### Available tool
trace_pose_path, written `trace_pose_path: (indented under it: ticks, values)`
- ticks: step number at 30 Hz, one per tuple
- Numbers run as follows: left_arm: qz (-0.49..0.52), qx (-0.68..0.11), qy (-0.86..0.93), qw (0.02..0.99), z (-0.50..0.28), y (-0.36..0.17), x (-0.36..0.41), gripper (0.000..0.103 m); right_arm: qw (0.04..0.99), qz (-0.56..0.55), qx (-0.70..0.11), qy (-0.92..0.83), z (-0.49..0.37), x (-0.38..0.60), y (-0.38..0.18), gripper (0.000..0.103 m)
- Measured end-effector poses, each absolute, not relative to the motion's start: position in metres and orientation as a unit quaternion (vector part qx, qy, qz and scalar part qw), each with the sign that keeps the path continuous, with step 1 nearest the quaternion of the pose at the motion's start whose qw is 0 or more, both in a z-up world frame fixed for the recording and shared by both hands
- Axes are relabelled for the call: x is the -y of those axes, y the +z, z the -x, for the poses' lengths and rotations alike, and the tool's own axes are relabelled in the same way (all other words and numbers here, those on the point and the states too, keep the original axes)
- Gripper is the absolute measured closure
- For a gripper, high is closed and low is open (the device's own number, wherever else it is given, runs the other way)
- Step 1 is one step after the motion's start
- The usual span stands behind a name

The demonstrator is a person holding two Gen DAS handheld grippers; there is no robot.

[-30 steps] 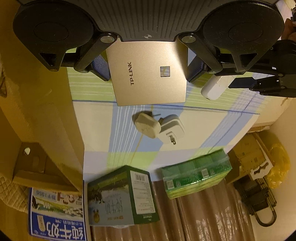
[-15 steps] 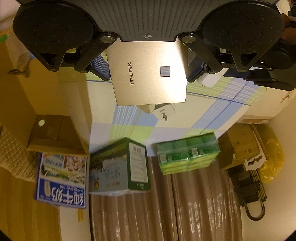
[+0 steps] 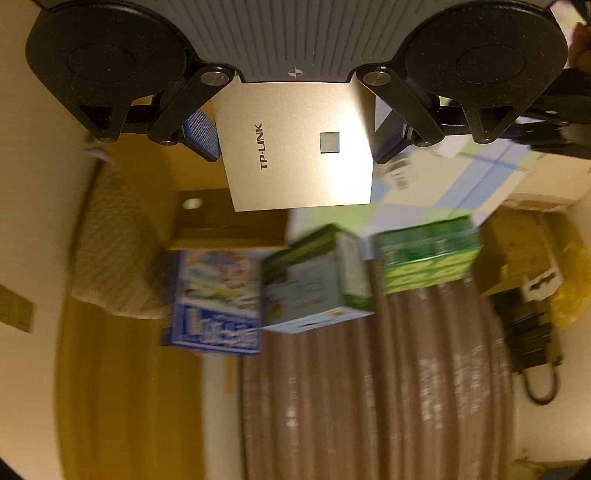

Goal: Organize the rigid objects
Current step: 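Carry the white block and gold panel over the cardboard box with both tools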

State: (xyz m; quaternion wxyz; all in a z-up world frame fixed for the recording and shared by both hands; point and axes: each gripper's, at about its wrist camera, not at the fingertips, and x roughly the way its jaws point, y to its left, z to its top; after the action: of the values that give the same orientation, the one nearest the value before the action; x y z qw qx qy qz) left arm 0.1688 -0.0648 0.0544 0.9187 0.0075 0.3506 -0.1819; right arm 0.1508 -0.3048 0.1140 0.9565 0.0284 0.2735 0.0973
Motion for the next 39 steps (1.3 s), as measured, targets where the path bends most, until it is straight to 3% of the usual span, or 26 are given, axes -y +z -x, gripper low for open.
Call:
trace_pose_path:
  ticks: [9, 18, 39]
  values:
    - [-0.035, -0.33, -0.232, 0.914, -0.199, 0.086, 0.149, 0.068, 0.952, -0.055, -0.299, 0.05, -0.183, 0.385, 0.115, 0.018]
    - [-0.045, -0.35, -0.254, 0.901, -0.239, 0.075, 0.211, 0.068, 0.943, -0.079, -0.321, 0.04, -0.199, 0.421, 0.089, 0.018]
    - [-0.051, -0.394, -0.24, 0.886, -0.298, 0.029, 0.248, 0.068, 0.936, -0.108, -0.334, 0.037, -0.22, 0.448, 0.054, 0.018]
